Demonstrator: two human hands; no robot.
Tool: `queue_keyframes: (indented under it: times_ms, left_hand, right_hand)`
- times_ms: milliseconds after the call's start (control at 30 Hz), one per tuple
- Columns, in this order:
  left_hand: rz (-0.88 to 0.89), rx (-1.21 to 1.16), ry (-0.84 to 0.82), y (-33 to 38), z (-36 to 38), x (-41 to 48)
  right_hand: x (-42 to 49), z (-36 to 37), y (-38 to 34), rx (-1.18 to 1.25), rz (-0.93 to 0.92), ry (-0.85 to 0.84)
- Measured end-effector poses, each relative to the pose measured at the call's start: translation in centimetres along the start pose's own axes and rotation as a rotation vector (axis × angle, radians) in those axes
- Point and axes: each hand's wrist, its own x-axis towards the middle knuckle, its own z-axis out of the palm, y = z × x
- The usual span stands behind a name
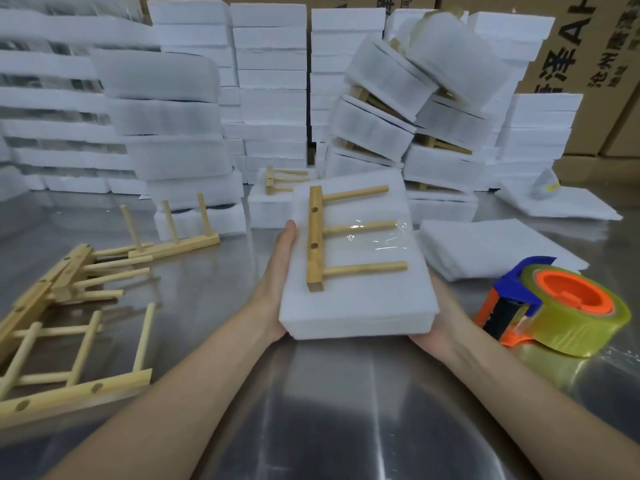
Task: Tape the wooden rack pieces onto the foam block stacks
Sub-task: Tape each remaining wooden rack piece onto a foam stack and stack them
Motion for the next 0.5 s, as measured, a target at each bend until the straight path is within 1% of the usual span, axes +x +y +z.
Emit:
queue_keyframes:
  times_ms: [100,233,300,333,367,400,433,467,500]
  left_hand:
    - [0.009,-0.070,0.005,-0.4,0.1,0.3]
    - [-0.086,-0.167,0.037,-0.2,0.2,0.5]
    - [-0.083,-0.236,0.030,0.1,0.4,0.6]
    - [-0.073,-0.263,0.016,0.3,0.6,0.4]
    - [-0.056,-0.271,0.010,0.5,0.9,0.2]
    - [-0.035,-0.259,0.017,0.8,1.4,-0.2]
    - [-0.030,-0.249,0.066,1.0,1.6,-0.3]
    - [-0.022,-0.233,0.142,1.1,1.2,-0.1]
    - [0.011,-0.232,0.227,1.4,0.7,-0.2]
  right_hand:
    - [-0.4,0.4,0.0,0.097,0.040,-0.004]
    - [-0.8,1.2,0.3,0.244,0.091,0.013]
    - [-0.9,1.9,-0.2,0.202,0.049,0.023]
    - [-0.5,2.0,-0.4,0.134,-0.020,0.030]
    - [-0.3,2.1,-0.6,0.032,-0.139,0.059]
    - [-0.1,1.9,-0.9,-0.120,-0.317,0.110]
    - [-0.2,1.7,-1.1,-0.329,-0.539,0.166]
    - [-0.3,1.4,-1.3,-0.566,-0.791,0.205]
    - [-0.3,1.1,-1.1,-0.838,-1.008,0.200]
